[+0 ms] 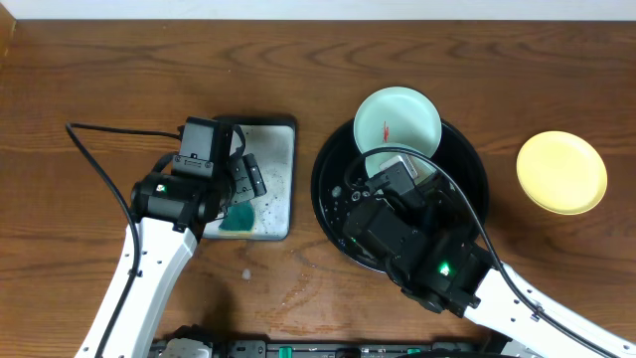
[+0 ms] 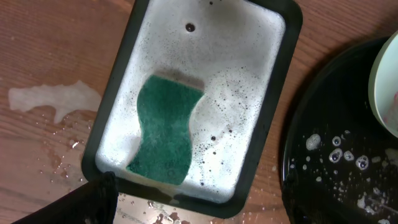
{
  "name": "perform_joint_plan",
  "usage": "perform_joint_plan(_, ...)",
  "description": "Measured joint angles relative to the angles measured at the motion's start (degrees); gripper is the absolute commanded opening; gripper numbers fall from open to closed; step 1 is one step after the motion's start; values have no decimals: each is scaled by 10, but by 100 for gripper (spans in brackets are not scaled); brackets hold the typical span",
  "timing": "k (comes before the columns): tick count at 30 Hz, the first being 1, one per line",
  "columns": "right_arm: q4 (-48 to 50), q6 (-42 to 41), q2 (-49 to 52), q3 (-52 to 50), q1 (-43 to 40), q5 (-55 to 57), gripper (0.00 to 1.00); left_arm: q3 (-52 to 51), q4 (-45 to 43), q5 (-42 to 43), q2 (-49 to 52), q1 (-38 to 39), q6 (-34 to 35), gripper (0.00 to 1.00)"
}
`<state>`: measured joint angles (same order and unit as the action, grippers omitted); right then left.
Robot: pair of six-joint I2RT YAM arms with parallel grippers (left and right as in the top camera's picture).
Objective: Clean dirty plates on tray and stack at the side
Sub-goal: 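Lift the pale green plate upright with the right gripper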
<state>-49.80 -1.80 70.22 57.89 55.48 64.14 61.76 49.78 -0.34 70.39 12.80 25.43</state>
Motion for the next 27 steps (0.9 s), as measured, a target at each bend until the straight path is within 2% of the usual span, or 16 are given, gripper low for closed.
perform_joint_plan(27, -10, 2, 0, 0, 0, 0, 1, 0, 0, 0, 0, 0, 0, 85)
